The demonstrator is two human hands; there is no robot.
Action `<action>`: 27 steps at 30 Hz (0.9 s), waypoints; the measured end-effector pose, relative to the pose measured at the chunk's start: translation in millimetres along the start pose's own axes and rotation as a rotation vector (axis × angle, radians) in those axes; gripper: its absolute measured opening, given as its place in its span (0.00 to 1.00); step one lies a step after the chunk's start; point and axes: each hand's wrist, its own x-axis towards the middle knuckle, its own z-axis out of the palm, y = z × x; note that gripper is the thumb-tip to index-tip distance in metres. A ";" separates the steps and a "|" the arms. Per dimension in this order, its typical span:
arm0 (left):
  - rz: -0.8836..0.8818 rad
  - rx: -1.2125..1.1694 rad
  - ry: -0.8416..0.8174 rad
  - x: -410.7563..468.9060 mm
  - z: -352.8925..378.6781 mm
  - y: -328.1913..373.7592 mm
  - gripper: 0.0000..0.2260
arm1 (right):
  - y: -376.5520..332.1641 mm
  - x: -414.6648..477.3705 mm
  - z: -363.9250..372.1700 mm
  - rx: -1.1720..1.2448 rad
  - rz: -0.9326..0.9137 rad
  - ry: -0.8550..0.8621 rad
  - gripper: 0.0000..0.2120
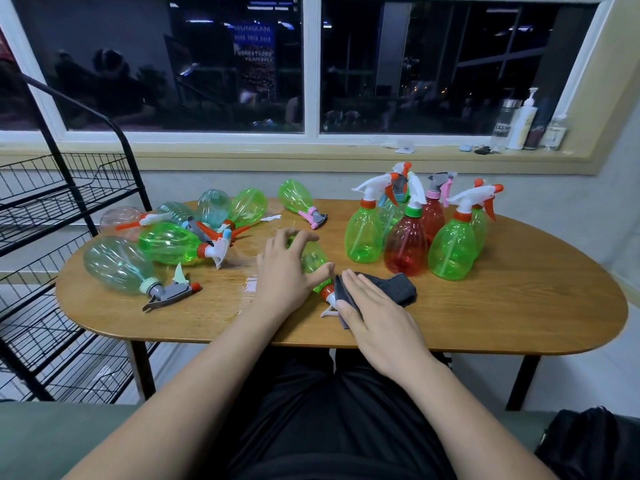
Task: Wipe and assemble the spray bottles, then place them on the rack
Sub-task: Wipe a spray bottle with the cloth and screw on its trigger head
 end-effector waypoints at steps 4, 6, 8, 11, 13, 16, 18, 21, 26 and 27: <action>0.000 0.001 -0.001 -0.4 -0.9 -0.4 0.25 | 8.5 6.4 -5.7 -0.032 0.051 -0.023 0.34; 0.002 -0.005 0.002 -0.8 -0.9 -0.3 0.25 | 8.8 9.1 -7.7 -0.043 0.059 -0.036 0.35; 0.003 -0.007 0.008 -0.8 -0.5 0.1 0.25 | 7.6 8.3 -7.5 -0.062 0.051 -0.058 0.37; 0.001 -0.003 0.011 -1.3 0.0 0.8 0.25 | 1.3 -0.1 -4.8 -0.129 0.009 -0.077 0.39; 0.001 0.004 0.016 -0.9 0.2 0.6 0.25 | -4.3 -9.0 -2.6 -0.177 -0.014 -0.076 0.39; 0.001 0.009 0.013 -0.7 0.8 0.5 0.25 | -9.4 -22.4 2.9 -0.235 -0.064 -0.054 0.37; 0.001 0.014 0.015 -0.7 1.2 0.7 0.25 | -11.1 -28.1 5.9 -0.261 -0.103 -0.046 0.37; 0.004 0.014 0.015 -0.7 1.4 0.5 0.25 | -11.6 -32.5 5.4 -0.245 -0.153 -0.053 0.35; 0.008 0.025 0.016 -0.3 1.6 -0.1 0.25 | -2.5 -35.9 3.1 -0.214 -0.228 -0.082 0.33; 0.008 0.024 0.015 -0.4 2.3 0.0 0.25 | -0.4 -36.9 2.5 -0.195 -0.222 -0.077 0.32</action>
